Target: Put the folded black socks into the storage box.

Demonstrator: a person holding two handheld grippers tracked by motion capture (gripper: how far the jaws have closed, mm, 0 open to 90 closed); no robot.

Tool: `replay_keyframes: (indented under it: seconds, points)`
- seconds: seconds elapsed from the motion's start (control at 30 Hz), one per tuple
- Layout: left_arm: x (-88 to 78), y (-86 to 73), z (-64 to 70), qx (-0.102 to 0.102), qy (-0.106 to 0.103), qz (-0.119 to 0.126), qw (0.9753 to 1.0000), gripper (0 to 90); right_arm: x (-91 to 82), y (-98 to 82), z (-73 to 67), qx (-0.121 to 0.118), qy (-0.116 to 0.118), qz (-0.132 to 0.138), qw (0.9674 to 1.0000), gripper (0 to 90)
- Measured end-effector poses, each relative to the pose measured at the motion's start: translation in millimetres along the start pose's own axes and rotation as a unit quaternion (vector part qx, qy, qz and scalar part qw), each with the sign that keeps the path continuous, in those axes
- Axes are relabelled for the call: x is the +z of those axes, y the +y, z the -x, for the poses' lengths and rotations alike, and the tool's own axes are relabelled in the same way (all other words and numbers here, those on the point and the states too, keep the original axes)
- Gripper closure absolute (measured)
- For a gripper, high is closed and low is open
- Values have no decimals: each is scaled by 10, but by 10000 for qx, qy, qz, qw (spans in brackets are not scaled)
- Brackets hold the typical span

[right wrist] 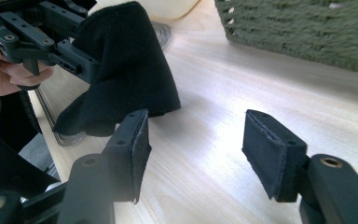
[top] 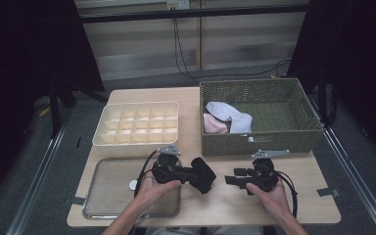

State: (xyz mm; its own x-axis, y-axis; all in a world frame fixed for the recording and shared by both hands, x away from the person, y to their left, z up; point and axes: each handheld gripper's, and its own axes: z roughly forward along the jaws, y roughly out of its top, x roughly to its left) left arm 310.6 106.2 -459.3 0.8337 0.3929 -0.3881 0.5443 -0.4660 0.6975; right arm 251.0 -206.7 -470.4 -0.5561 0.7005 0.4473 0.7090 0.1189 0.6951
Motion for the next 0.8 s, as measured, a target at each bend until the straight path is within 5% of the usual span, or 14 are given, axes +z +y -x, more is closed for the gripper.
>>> replay_keyframes:
  seconds: [0.13,0.47,0.8]
  points:
    - [-31,-2,-29,-24,69,19,10000,654,-13,16,-7,-224,-124,1,9997,371]
    - [-182,34,-56,10,218,133,9997,652,-96,15,42,-68,-6,358,9993,262]
    - [-279,124,-126,-5,306,192,9993,649,-101,12,101,64,-302,297,9991,315]
